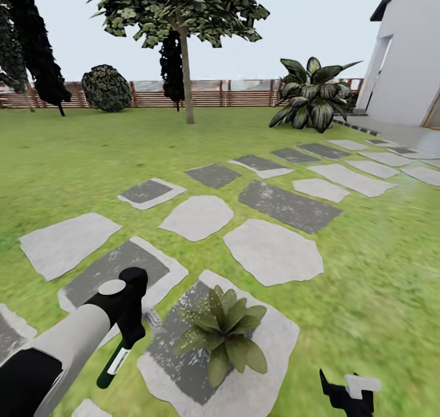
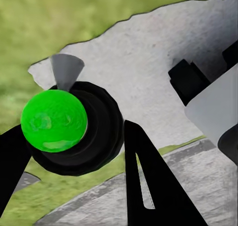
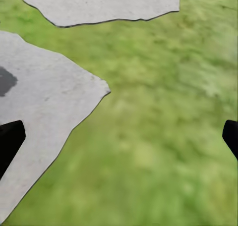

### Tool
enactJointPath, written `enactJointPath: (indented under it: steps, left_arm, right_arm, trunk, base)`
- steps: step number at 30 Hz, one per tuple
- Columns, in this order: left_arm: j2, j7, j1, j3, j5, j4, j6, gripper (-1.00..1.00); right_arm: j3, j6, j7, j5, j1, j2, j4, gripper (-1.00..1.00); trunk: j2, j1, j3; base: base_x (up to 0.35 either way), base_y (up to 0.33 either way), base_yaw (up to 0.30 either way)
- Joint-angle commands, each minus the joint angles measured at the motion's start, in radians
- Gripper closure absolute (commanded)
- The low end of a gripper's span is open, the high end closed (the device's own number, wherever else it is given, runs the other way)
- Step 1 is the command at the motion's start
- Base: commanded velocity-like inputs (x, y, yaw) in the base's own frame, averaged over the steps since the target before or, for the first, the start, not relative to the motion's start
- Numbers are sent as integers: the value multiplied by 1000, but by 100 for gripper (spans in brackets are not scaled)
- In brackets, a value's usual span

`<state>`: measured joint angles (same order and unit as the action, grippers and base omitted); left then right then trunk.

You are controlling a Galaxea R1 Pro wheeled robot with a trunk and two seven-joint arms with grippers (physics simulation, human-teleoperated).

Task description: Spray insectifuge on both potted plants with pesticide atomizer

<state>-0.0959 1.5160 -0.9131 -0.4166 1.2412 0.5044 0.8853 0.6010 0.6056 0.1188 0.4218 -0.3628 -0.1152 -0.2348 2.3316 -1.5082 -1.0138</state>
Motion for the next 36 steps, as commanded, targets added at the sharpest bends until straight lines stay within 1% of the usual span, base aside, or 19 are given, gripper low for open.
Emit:
enactJointPath:
  steps: [1, 4, 9, 12, 20, 29, 32, 36]
  left_arm:
    - [-1, 10, -1, -4, 6, 2, 11, 100]
    - [-1, 9, -1, -4, 6, 2, 11, 100]
    - [-1, 9, -1, -4, 6, 2, 11, 100]
    - [-1, 9, -1, -5, 6, 2, 11, 100]
    - [-1, 9, -1, -5, 7, 2, 11, 100]
    - [-3, 2, 1, -3, 6, 0, 10, 100]
    - [-3, -33, 3, -1, 6, -10, 9, 100]
    - [-2, -42, 3, 2, 5, -12, 9, 100]
  right_arm:
    - [8, 3, 10, 0, -1, 0, 1, -100]
    - [9, 3, 10, 0, -1, 0, 0, -100]
    - [9, 3, 10, 0, -1, 0, 0, -100]
    - [9, 3, 10, 0, -1, 0, 0, -100]
    - [9, 3, 10, 0, -1, 0, 0, -100]
    - [9, 3, 10, 0, -1, 0, 0, -100]
    - [9, 3, 10, 0, -1, 0, 0, -100]
    - [9, 3, 10, 0, -1, 0, 0, -100]
  trunk:
    - [0, 0, -1]
    - [0, 0, -1]
    - [0, 0, -1]
    - [0, 0, -1]
    - [0, 0, -1]
    - [0, 0, -1]
    - [0, 0, -1]
    - [0, 0, -1]
  base:
    - [-6, 0, 271]
    - [-108, -57, 152]
    - [-147, -177, 21]
    - [132, -218, 135]
    - [208, -195, 266]
    - [11, -18, 257]
    - [0, 0, 61]
    - [0, 0, 8]
